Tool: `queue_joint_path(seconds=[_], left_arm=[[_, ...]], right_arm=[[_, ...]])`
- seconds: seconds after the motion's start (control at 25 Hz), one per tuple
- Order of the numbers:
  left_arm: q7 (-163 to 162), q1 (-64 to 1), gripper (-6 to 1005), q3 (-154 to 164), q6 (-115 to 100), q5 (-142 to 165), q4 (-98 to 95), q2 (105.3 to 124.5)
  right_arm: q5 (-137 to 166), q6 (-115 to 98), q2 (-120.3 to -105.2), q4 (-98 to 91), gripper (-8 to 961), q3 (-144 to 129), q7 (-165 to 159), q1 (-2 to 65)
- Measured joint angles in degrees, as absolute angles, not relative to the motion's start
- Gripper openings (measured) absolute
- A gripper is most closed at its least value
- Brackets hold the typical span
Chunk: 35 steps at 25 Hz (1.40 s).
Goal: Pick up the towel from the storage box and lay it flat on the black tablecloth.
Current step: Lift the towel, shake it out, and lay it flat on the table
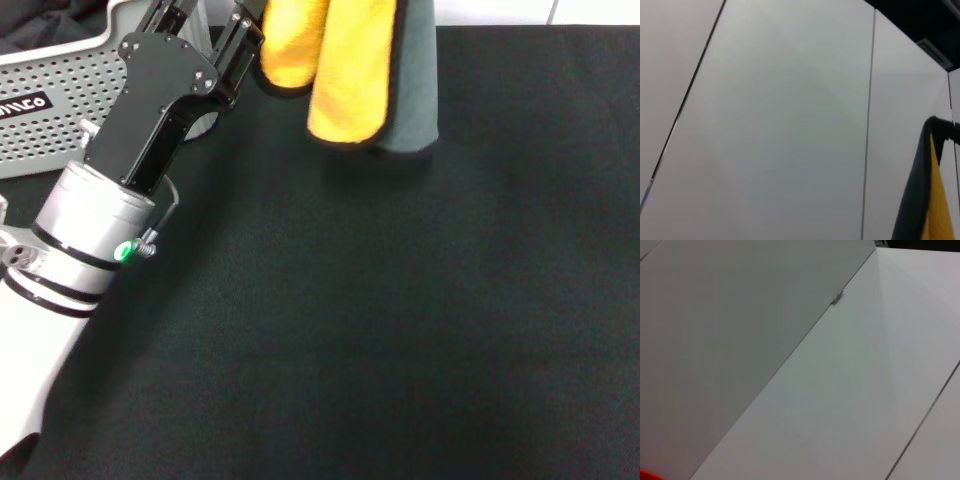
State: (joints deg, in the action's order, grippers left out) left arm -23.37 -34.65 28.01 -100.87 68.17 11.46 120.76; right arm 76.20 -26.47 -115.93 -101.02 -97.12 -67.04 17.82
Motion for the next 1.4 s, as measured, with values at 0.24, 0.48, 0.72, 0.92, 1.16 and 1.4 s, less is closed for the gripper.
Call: queue_joint_path(seconds=[0.24, 0.48, 0.72, 0.92, 1.16, 1.4], left_arm=[[-26.6, -34.0, 601, 28.0, -101.0, 69.6, 9.7, 120.75], [-30.7, -33.9, 600, 28.5, -101.5, 72.3, 8.2, 120.75], [-36.5, -32.5, 599, 28.8, -106.4, 72.5, 5.8, 120.68], [-39.4, -31.5, 596, 28.8, -109.6, 72.6, 4.8, 120.66], [-38.3, -32.3, 596, 30.9, -108.3, 72.5, 5.0, 120.8], [-36.5, -34.1, 598, 31.8, -104.5, 72.5, 6.1, 120.79]], right_arm=[[76.0, -26.6, -115.92, -101.1, 65, -96.5, -67.1, 18.5], [76.0, -26.6, -115.92, -101.0, 67, -95.7, -67.1, 19.3], [76.0, -26.5, -115.93, -99.6, 68, -95.5, -67.1, 20.0], [76.0, -26.2, -116.1, -97.3, 69, -94.9, -67.1, 21.8], [75.6, -23.5, -116.1, -93.1, 71, -95.1, -67.1, 26.3], [75.6, -21.4, -116.15, -89.9, 72, -95.3, -67.1, 30.4]])
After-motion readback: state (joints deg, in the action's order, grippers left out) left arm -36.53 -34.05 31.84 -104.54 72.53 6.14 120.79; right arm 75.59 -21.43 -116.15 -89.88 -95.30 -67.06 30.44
